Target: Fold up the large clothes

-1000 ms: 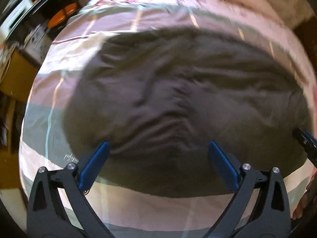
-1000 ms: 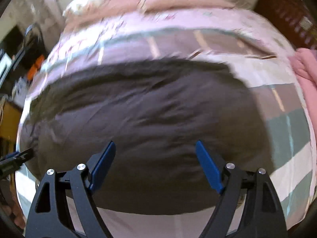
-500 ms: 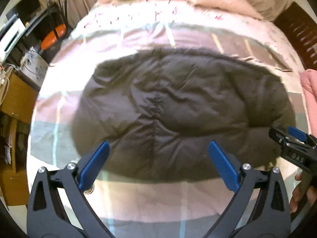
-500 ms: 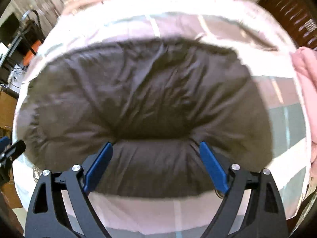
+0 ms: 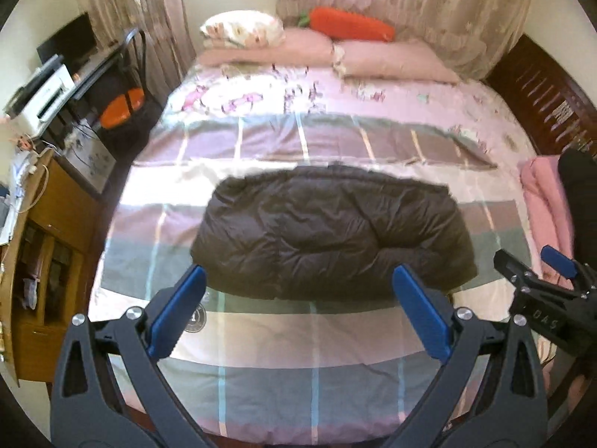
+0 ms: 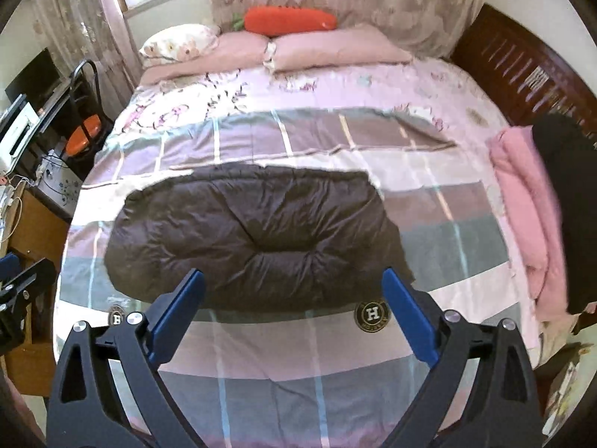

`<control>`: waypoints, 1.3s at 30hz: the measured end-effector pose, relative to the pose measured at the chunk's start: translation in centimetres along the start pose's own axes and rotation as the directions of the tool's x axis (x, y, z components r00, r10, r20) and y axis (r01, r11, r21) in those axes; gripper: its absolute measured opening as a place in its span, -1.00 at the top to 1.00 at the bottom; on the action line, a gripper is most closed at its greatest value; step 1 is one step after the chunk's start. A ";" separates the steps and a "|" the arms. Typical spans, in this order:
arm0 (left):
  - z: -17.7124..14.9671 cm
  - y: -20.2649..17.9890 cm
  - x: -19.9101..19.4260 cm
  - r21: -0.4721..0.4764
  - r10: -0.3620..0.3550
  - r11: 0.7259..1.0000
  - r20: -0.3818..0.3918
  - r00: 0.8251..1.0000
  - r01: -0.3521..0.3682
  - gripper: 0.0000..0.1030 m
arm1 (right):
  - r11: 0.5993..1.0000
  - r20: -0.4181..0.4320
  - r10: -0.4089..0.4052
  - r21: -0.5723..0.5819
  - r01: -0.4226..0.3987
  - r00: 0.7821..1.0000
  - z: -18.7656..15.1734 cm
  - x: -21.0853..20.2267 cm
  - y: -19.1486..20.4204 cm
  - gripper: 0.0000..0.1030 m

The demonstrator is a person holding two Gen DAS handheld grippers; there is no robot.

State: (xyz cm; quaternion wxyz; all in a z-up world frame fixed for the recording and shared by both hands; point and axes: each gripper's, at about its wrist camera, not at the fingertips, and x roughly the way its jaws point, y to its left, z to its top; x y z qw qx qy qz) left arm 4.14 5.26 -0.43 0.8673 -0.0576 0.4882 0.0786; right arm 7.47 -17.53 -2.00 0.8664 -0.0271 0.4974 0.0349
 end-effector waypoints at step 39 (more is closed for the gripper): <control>0.0 -4.3 -8.7 0.050 -0.023 0.998 0.017 1.000 0.022 -0.96 | 0.996 0.023 -0.033 -0.086 0.035 0.999 -0.3 -7.8 1.3 -0.91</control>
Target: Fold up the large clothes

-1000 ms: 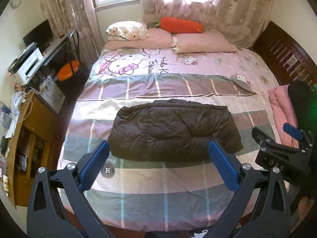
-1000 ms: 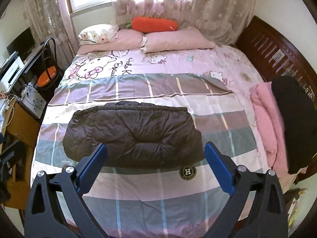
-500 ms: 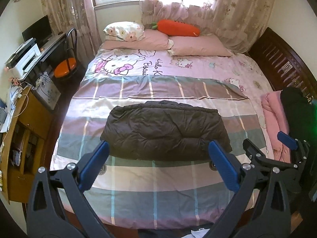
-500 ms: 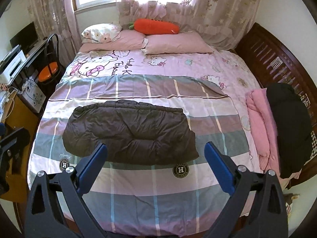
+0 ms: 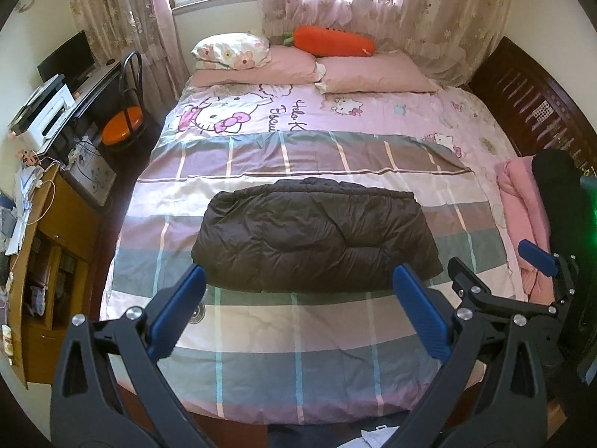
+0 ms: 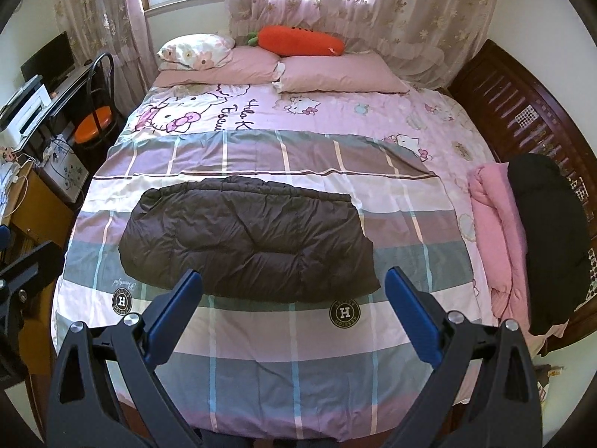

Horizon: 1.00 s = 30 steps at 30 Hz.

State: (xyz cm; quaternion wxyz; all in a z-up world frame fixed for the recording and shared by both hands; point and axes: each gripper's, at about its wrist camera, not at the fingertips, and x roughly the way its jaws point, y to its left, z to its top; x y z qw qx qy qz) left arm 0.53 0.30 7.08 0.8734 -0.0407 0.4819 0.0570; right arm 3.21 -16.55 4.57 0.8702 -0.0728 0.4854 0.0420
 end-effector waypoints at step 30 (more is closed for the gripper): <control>-0.4 -1.0 0.2 0.026 -0.034 0.999 0.000 0.999 0.034 -0.96 | 1.000 -0.004 0.017 0.009 -0.017 1.000 -0.8 0.5 -0.4 -0.91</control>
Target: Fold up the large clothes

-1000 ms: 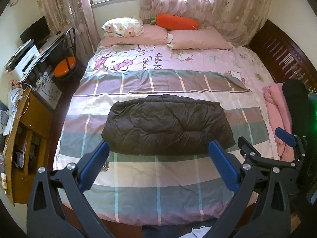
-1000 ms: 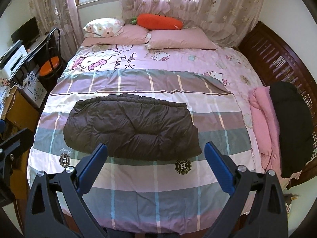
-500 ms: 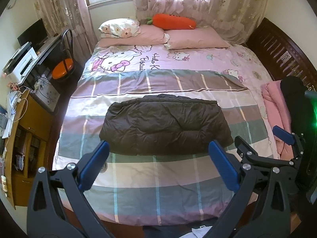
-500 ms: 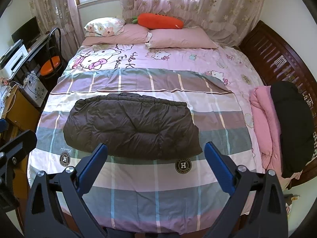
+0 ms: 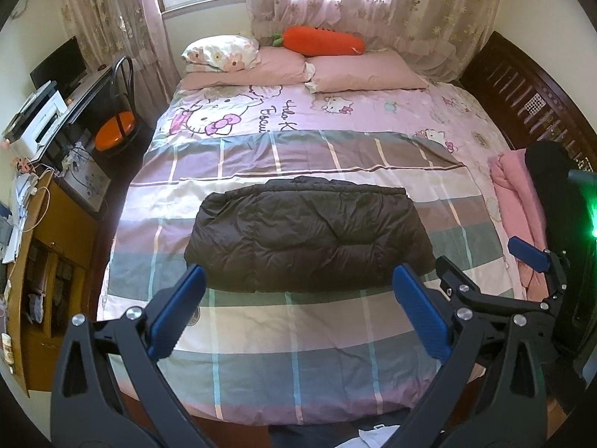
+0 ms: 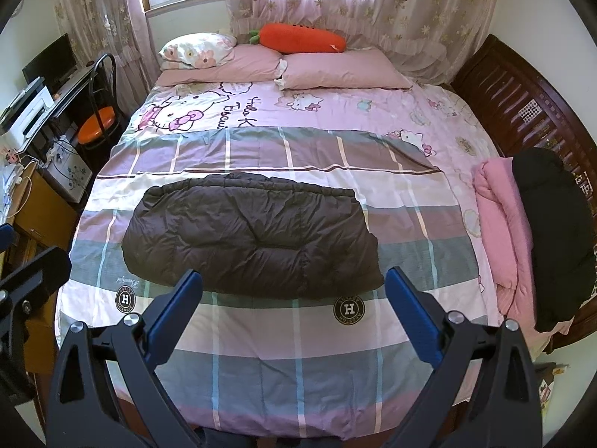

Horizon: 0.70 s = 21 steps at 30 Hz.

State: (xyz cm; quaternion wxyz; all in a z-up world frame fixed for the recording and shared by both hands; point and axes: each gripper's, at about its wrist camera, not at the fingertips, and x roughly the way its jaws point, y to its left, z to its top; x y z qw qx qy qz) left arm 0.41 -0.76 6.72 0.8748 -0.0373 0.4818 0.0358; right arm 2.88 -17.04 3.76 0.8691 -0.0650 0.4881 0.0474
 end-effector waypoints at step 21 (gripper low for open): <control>-0.1 0.4 0.9 -0.029 0.003 1.000 -0.040 0.999 -0.005 -0.96 | 1.000 -0.002 0.003 -0.001 -0.003 1.000 -0.2 0.2 -0.2 -0.91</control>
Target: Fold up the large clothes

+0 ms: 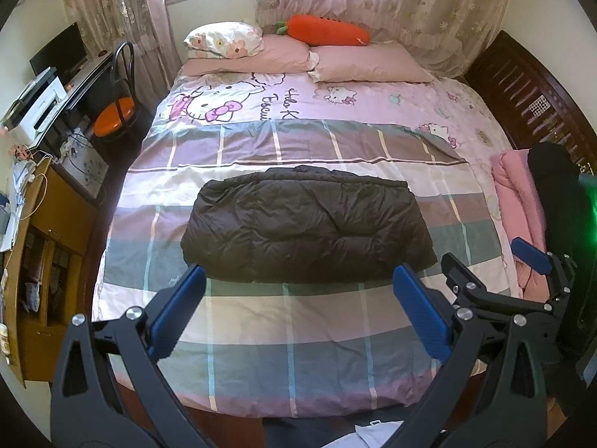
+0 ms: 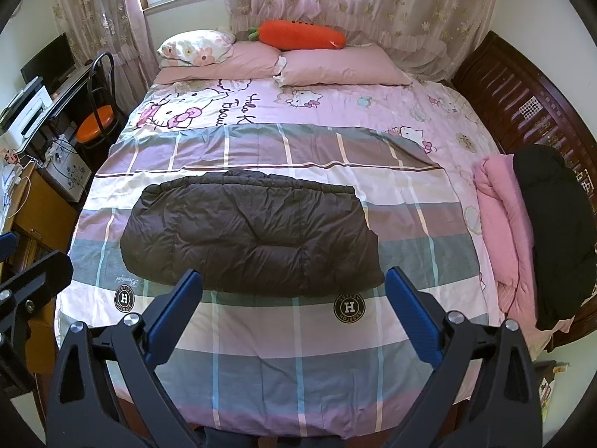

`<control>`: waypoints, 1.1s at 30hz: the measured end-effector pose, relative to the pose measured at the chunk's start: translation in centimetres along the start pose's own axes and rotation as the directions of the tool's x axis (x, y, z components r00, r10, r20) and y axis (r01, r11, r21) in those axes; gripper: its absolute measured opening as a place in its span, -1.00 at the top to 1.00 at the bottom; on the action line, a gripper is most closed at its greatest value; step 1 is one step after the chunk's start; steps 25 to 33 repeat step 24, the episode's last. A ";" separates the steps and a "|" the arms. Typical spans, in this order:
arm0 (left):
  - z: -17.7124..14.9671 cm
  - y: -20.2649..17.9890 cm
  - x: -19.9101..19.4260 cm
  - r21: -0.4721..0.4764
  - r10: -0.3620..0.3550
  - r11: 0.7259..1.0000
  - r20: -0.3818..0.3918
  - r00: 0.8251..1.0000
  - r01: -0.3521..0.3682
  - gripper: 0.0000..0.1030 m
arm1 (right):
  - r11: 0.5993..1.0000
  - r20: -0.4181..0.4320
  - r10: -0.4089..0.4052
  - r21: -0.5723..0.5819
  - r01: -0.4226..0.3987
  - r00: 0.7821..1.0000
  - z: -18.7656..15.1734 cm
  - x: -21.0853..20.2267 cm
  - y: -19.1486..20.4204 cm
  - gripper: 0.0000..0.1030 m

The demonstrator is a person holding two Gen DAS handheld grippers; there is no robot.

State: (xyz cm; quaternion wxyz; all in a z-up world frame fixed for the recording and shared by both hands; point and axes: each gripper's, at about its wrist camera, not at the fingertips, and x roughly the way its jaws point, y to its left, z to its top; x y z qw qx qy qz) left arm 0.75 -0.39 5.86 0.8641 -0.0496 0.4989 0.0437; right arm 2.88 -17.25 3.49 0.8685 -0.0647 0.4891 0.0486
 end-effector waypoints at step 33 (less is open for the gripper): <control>0.1 -0.7 0.2 0.045 0.090 0.995 0.036 0.995 -0.091 -0.96 | 1.000 -0.020 0.005 0.006 -0.005 1.000 -0.5 1.2 -0.7 -0.91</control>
